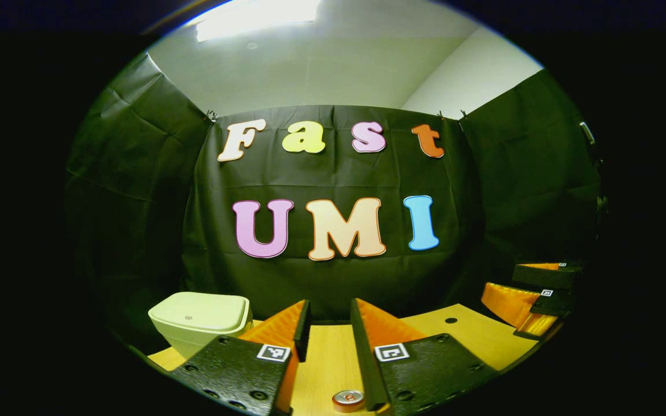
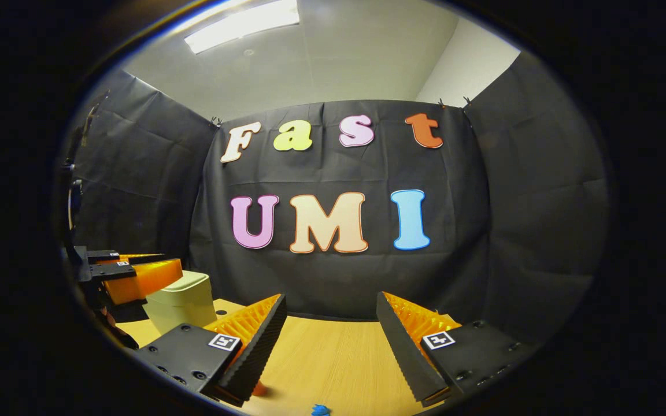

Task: Press the lid of the desktop garbage bin to open it, pick up the crumpled paper on the desktop and throw it into the bin, then pick up the pop can on the desktop and drop it into the bin, and finally close the garbage bin lid.

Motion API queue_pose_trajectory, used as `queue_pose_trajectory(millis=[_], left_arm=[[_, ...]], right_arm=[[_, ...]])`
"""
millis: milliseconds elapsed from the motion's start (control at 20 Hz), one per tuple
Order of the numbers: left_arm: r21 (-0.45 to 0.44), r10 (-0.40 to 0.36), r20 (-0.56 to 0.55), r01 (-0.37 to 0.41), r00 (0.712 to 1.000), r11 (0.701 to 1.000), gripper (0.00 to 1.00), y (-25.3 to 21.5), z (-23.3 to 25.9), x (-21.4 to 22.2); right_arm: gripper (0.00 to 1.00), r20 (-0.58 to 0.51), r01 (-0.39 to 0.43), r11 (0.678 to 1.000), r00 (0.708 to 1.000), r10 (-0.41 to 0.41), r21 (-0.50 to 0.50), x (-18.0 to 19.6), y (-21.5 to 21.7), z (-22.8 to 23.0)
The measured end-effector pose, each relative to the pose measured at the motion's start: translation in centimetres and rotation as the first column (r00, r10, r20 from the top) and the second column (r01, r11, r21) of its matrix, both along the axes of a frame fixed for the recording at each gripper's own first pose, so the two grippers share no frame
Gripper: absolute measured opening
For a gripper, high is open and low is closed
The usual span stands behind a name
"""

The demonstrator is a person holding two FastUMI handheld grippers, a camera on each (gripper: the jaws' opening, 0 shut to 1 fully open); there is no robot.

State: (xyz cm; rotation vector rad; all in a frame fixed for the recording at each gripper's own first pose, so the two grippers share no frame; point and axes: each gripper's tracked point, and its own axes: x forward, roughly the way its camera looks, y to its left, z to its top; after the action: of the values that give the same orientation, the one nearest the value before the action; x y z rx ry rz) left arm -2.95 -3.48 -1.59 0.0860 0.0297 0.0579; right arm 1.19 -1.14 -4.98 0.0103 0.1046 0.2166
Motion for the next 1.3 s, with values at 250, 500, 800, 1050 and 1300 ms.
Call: queue_pose_trajectory(millis=[250, 500, 800, 1050, 1300], left_arm=[[0.039, 0.151, 0.026, -0.152, 0.988, 0.988, 0.00, 3.6, 1.3, -0.2], [0.073, 0.222, -0.014, -0.221, 0.975, 0.973, 0.00, 10.1, 0.1, 0.1], [0.071, 0.292, -0.055, -0.288, 0.955, 0.955, 0.00, 18.2, -1.8, 1.7], [0.001, 0.335, -0.107, -0.337, 0.936, 0.942, 0.00, 23.1, -4.7, 3.0], [-0.074, 0.361, -0.200, -0.381, 0.911, 0.922, 0.00, 26.2, -9.2, 3.7]], right_arm=[[0.98, -0.014, -0.103, 0.994, 0.995, 0.103, 0.020, -0.6, 0.1, -1.3], [0.98, -0.025, -0.070, 0.996, 0.997, 0.072, 0.062, 0.7, 1.1, -1.4], [0.97, -0.065, -0.051, 0.997, 0.996, 0.054, 0.052, 2.0, 4.6, -2.7], [0.96, -0.096, -0.031, 0.999, 0.995, 0.033, 0.017, 3.4, 6.3, -3.9], [0.97, -0.127, -0.022, 1.000, 0.992, 0.020, -0.016, 4.3, 7.6, -5.0]])
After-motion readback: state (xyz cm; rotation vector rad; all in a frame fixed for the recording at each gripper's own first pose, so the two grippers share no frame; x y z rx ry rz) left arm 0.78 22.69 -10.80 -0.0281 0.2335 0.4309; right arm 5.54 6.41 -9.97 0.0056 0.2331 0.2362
